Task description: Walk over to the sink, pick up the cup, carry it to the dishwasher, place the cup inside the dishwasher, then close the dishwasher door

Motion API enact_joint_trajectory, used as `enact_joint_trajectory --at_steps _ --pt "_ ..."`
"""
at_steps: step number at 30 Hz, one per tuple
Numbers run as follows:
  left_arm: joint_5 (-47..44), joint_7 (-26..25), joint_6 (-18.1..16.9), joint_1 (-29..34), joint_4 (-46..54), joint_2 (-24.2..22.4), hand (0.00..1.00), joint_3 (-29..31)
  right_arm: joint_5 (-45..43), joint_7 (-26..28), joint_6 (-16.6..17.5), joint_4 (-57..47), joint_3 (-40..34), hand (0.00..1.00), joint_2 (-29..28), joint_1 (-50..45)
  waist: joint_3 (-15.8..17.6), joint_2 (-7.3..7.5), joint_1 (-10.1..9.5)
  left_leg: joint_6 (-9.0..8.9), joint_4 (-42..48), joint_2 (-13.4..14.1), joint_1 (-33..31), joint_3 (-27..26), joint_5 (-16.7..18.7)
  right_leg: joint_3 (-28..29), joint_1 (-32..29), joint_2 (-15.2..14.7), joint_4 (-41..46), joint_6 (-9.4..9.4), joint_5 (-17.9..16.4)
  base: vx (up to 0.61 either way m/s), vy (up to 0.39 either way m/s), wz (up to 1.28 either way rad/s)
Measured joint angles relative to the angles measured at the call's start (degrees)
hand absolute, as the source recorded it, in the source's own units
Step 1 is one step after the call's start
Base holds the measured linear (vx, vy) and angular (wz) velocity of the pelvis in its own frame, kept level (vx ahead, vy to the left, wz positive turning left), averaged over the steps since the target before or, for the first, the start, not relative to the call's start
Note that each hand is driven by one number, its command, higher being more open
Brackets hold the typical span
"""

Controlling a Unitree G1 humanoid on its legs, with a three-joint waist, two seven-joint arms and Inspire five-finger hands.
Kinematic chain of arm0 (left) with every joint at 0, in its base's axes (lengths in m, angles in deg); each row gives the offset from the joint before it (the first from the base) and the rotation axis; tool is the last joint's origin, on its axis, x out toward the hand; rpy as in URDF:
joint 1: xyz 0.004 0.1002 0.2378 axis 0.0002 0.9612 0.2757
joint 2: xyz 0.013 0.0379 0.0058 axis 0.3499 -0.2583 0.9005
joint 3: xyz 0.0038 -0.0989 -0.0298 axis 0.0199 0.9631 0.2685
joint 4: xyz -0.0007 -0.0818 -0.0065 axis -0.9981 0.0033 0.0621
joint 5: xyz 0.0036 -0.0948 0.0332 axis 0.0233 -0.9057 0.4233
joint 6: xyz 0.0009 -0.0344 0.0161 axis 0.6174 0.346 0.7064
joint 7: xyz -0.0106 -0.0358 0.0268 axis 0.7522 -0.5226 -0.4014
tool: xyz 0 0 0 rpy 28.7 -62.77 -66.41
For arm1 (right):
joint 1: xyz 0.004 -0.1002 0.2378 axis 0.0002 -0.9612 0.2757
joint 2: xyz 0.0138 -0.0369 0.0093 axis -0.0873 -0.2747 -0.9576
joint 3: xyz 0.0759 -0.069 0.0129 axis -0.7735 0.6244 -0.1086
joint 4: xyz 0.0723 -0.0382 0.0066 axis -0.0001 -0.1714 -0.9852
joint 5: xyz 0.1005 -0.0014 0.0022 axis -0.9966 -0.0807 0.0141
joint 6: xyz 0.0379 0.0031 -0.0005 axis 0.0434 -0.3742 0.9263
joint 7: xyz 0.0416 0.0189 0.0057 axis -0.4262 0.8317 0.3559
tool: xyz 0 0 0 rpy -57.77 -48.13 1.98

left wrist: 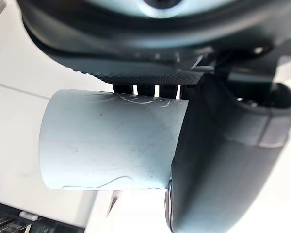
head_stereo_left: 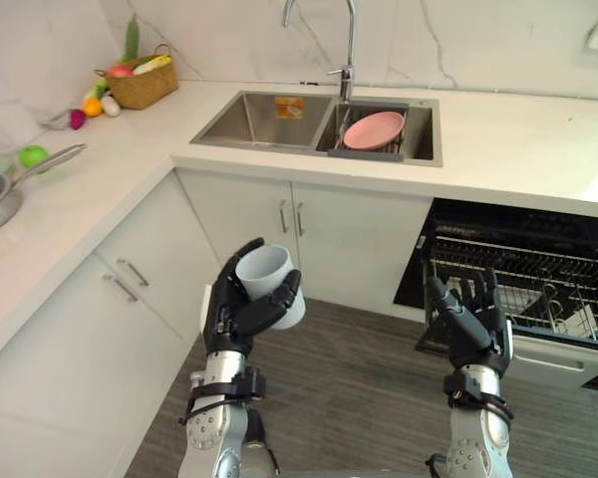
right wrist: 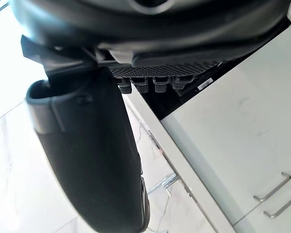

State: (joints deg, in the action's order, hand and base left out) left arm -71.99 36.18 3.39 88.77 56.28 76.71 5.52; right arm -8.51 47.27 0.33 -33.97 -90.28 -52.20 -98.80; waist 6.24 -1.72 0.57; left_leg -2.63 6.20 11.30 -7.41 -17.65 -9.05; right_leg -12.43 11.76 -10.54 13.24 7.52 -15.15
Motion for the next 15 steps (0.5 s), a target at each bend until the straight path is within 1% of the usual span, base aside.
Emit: enact_joint_trajectory --at_steps 1,2,3,4,5,6,7,8,9,10,11,12,13,14,15 --pt "-0.2 1.4 0.1 0.0 -1.2 1.3 0.00 0.1 0.0 0.2 -0.1 1.5 0.1 1.00 -0.7 -0.3 -0.7 2.06 0.39 0.52 3.5 -2.2 -0.4 -0.9 3.2 0.0 0.4 -2.9 0.6 1.00 -0.6 0.50 0.306 -0.32" --pt "-0.2 3.0 0.4 -0.6 -1.9 2.2 0.00 0.1 0.1 0.2 -0.1 2.1 -0.2 1.00 -0.8 -0.9 -0.8 2.91 1.11 1.54 8.1 -3.8 -1.2 -1.4 6.5 -0.2 0.5 -5.6 2.5 1.72 -0.2 0.48 0.318 -0.02" --pt "-0.2 4.7 0.6 -1.7 -2.3 2.4 0.00 -0.1 0.1 0.0 -0.1 2.4 -0.8 1.00 -0.7 -1.4 -0.8 3.01 1.40 2.32 12.1 -4.9 -1.6 -1.9 10.2 -0.1 -0.2 -7.9 6.5 2.82 0.5 0.48 0.329 0.06" --pt "-0.2 5.4 0.6 -2.3 -2.3 2.5 0.00 -0.3 0.1 0.0 -0.1 2.5 -1.4 1.00 -0.7 -1.5 -0.6 3.29 1.57 2.68 13.5 -5.8 -1.3 -2.1 11.9 0.0 -1.2 -9.2 10.0 3.32 0.8 0.29 0.261 0.07" --pt "-0.2 6.1 0.6 -3.6 -2.4 2.9 0.00 -0.8 0.1 -0.2 -0.1 2.7 -1.8 1.00 -0.7 -1.5 -0.4 3.67 1.80 3.40 14.7 -6.9 -0.4 -2.2 13.9 0.4 -3.2 -11.5 16.9 3.51 2.0 0.27 0.253 0.12" --pt "-0.2 7.0 0.8 -5.5 -2.6 3.9 0.00 -1.5 0.1 -0.8 -0.3 2.8 -2.2 1.00 -0.8 -1.5 0.1 4.40 1.86 4.12 15.3 -8.3 1.5 -2.3 15.4 1.6 -6.0 -14.0 25.2 1.85 4.8 0.31 0.286 0.15" --pt "-0.2 7.7 1.4 -7.6 -2.7 5.0 0.00 -2.8 0.1 -1.4 -0.6 2.9 -2.5 1.00 -0.8 -1.5 0.3 4.83 1.82 4.84 15.5 -9.4 4.0 -2.4 17.7 3.3 -10.1 -16.4 34.6 -0.64 12.9 0.35 0.299 -0.02" --pt "-0.1 8.0 1.7 -8.4 -2.3 5.9 0.00 -4.1 0.5 -1.3 -0.6 3.3 -2.3 1.00 -0.8 -1.3 0.1 4.09 1.89 5.73 15.3 -9.2 6.7 -2.9 20.1 5.3 -13.3 -16.7 40.8 -1.97 18.5 0.28 0.218 -0.19" --pt "0.0 8.0 1.7 -8.6 -2.1 6.4 0.00 -4.2 1.2 -1.3 -0.6 3.4 -1.9 1.00 -0.9 -1.0 0.2 3.95 1.89 6.22 15.1 -8.9 8.0 -3.4 21.0 5.6 -15.6 -16.4 44.3 -2.69 17.4 0.26 0.165 -0.38" --pt "0.0 7.8 2.1 -9.3 -2.2 6.6 0.00 -4.1 2.5 -0.9 -0.6 3.5 -0.7 1.00 -0.9 -0.8 0.5 3.69 2.06 6.29 13.9 -8.4 10.7 -4.0 22.0 4.3 -19.6 -14.9 49.5 -5.18 12.6 0.24 0.115 -0.28" --pt "0.0 7.7 2.6 -9.6 -2.2 6.6 0.00 -4.1 2.9 -0.6 -0.6 3.4 0.1 1.00 -0.9 -0.8 0.5 3.55 2.50 6.22 12.4 -8.1 12.5 -4.1 22.2 2.5 -21.7 -13.2 50.0 -5.51 9.4 0.24 0.101 -0.17" --pt "0.0 7.7 2.8 -9.8 -2.2 6.7 0.00 -4.1 2.9 -0.4 -0.6 3.2 0.6 1.00 -0.9 -0.8 0.6 3.49 3.07 5.99 10.8 -7.8 14.2 -4.2 22.0 0.4 -23.3 -11.0 47.8 -5.20 6.9 0.26 0.074 0.01" --pt "0.0 8.0 2.8 -9.9 -2.2 6.8 0.00 -4.1 2.9 -0.3 -0.6 2.4 0.9 1.00 -0.9 -0.8 0.9 3.04 3.42 4.99 8.9 -7.4 16.2 -4.5 21.5 -3.7 -24.7 -8.7 41.9 -5.13 5.0 0.28 0.048 -0.05" --pt "0.0 8.7 2.9 -10.0 -2.1 7.1 0.00 -4.1 3.0 -0.3 -0.5 0.6 0.9 1.00 -0.9 -0.8 1.1 3.29 3.35 4.41 7.0 -7.4 18.3 -5.4 21.4 -10.1 -24.8 -8.2 33.6 -5.51 4.9 0.36 0.037 -0.15" --pt "0.0 9.4 3.0 -9.9 -2.0 7.3 0.00 -4.0 3.2 -0.4 -0.5 -0.4 0.9 1.00 -0.8 -0.7 1.3 3.15 3.13 4.06 6.0 -7.5 19.5 -6.1 21.4 -14.0 -24.6 -8.3 29.1 -5.77 5.2 0.38 0.023 -0.38"
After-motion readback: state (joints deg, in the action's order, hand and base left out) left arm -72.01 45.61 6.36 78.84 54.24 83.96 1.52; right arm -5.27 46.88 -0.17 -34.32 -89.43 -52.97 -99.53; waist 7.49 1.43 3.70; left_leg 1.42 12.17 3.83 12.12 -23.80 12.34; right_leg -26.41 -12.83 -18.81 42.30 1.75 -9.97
